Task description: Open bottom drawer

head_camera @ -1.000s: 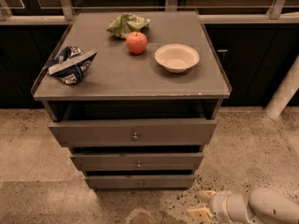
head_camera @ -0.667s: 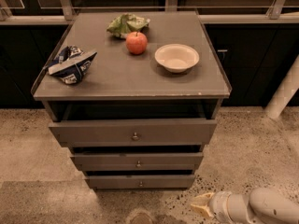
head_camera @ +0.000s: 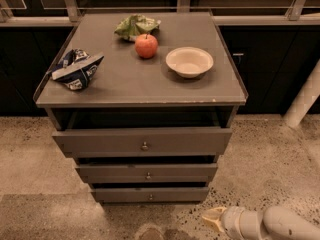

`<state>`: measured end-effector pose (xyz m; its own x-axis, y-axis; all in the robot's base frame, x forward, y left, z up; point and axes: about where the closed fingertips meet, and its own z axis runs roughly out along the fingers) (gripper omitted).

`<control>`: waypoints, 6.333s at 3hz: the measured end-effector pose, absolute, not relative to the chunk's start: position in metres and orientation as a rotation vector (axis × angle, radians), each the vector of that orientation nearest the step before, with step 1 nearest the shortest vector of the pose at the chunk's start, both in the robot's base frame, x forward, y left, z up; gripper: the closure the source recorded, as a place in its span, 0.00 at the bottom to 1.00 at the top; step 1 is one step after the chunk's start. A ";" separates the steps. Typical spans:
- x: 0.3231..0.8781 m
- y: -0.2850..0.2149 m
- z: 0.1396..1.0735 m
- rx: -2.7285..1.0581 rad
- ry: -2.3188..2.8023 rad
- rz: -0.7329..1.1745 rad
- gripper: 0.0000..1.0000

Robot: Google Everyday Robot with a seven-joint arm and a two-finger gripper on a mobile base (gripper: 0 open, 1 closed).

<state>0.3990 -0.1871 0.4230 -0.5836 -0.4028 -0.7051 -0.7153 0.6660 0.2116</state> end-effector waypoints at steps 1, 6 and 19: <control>0.421 -0.183 0.399 -0.778 2.137 0.550 1.00; 0.534 -0.159 0.260 -0.617 2.061 0.492 1.00; 0.611 -0.173 0.201 -0.480 2.080 0.380 1.00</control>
Offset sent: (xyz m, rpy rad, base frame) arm 0.0946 0.0042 -0.0820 0.0313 -0.4064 -0.3166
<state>0.6108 -0.1726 0.2006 -0.4859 -0.1871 -0.8537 -0.4770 0.8753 0.0797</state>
